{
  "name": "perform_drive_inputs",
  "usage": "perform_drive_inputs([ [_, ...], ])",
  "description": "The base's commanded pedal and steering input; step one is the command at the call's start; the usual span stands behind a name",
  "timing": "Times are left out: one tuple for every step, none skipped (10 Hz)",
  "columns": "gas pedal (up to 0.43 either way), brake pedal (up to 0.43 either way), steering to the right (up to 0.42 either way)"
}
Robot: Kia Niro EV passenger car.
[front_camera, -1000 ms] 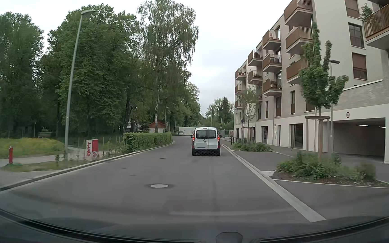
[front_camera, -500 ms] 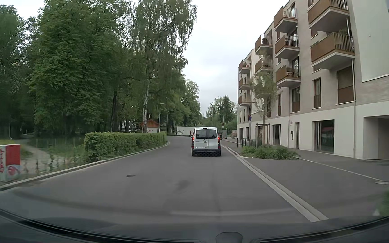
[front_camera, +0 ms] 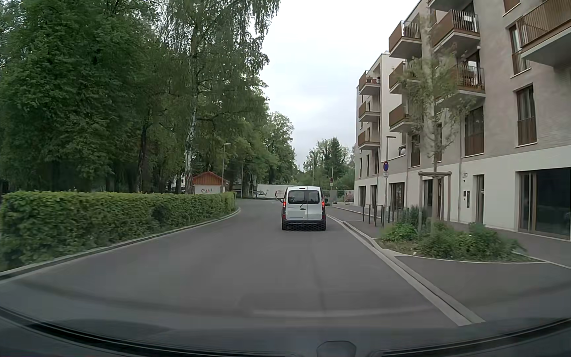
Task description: Follow the waypoints while adhering to traffic rules and regulations
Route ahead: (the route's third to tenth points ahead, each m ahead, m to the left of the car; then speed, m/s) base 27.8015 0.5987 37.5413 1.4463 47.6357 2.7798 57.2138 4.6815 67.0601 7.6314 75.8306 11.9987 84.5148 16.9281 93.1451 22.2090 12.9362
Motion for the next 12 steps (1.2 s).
perform_drive_inputs([
  [0.000,0.000,0.001],
  [0.000,0.000,0.003],
  [0.000,0.000,0.003],
  [0.000,0.000,0.001],
  [0.000,0.000,0.000],
  [0.000,0.000,0.000],
  [0.000,0.000,0.000],
  [0.000,0.000,-0.001],
  [0.000,0.000,-0.001],
  [0.000,0.000,-0.002],
  [0.000,0.000,-0.002],
  [0.000,0.006,-0.003],
])
